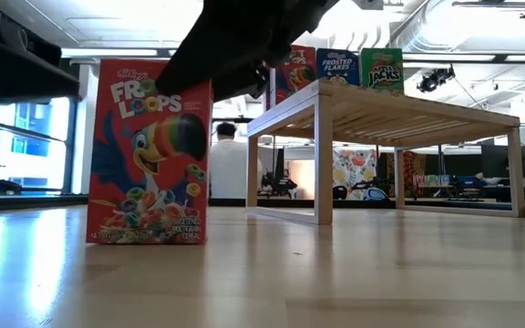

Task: Stack cereal on shelf
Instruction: Put the red cereal box on the shelf aligned with the other red cereal boxes

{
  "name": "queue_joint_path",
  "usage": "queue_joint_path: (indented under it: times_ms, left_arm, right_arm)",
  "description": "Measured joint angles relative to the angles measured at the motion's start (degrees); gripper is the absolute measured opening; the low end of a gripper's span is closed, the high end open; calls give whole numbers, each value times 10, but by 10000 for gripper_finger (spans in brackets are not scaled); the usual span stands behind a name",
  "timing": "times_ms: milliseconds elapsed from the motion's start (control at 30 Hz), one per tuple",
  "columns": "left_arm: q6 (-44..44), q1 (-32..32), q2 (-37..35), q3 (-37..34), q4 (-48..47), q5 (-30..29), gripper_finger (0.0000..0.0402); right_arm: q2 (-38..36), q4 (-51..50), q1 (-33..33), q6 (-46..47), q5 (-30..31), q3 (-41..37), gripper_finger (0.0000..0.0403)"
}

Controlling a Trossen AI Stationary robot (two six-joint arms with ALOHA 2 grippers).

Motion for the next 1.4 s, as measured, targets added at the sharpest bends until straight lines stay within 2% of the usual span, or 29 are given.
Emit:
queue_joint_path:
  times_ms: [200,400,533,767,867,933,1000,1133,1400]
  left_arm:
    - [-4,11,-119,-69,1,48,0]
    - [3,69,-223,-135,1,86,0]
    - [5,115,-254,-158,0,124,0]
    - [21,168,-255,-159,1,184,0]
    - [22,179,-254,-159,1,188,0]
    - [28,183,-254,-159,0,197,0]
    - [34,184,-254,-159,0,204,0]
    - [37,184,-254,-159,-2,209,0]
    - [37,184,-254,-159,-3,209,0]
  right_arm:
    - [0,1,0,-23,-14,0,156]
    - [0,-53,0,-68,-36,42,156]
    - [-1,-168,0,-119,-28,124,156]
    - [-2,-448,-12,-204,67,347,155]
    - [-5,-556,-27,-215,97,428,155]
    - [-12,-621,-39,-202,108,454,155]
    - [-25,-649,-50,-191,109,455,155]
    - [-78,-645,-65,-187,114,403,155]
    - [-238,-548,-131,-222,87,210,155]
